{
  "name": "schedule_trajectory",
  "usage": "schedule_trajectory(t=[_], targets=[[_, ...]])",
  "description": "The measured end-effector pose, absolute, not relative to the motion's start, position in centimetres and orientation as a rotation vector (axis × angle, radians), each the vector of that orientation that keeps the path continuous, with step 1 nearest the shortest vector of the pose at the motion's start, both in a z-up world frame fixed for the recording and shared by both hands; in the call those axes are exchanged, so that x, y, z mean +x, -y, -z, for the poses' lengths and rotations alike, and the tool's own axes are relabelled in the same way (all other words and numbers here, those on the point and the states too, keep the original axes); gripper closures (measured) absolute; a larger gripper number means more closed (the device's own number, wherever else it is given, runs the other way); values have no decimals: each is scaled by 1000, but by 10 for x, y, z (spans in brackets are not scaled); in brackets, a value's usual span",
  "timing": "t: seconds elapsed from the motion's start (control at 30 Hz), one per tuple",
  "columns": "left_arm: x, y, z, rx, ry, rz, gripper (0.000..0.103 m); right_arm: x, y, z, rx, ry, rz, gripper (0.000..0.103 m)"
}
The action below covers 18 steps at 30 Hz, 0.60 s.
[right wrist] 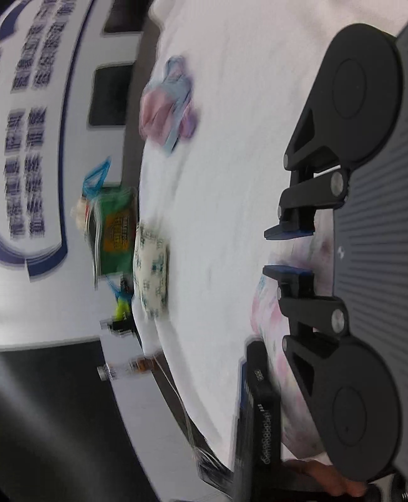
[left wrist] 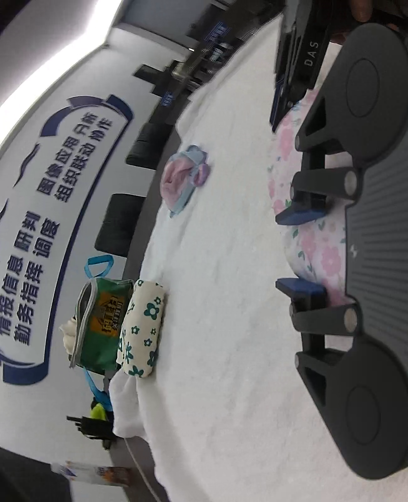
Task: Fold clothes
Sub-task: 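Grasp the folded pink floral garment with the left gripper while the right gripper holds it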
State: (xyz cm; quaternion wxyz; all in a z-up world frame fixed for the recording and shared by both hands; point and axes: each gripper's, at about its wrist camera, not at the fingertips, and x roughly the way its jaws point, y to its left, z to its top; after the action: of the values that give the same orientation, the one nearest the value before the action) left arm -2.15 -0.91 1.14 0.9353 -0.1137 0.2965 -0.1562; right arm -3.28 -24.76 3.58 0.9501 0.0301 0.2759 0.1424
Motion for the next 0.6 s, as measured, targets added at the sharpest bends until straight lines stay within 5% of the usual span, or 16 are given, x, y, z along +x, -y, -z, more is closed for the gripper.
schedule_trajectory(t=[0.1,0.2,0.37,0.5,0.57,0.6], targets=[[-20,8,-11,-245,-605,328,60,-40,266,-41,108,-530,-249,78],[-19,7,-14,-248,-609,333,60,-54,270,-53,160,-463,-296,42],[-21,1,-17,-275,-591,351,58,-54,268,-54,289,-495,-393,31],[-36,-11,-27,-289,-526,352,51,-37,259,-33,348,-599,-400,32],[-46,-22,-35,-311,-478,347,49,-32,260,-23,401,-629,-425,54],[-51,-27,-38,-324,-455,345,48,-30,261,-20,437,-641,-445,75]])
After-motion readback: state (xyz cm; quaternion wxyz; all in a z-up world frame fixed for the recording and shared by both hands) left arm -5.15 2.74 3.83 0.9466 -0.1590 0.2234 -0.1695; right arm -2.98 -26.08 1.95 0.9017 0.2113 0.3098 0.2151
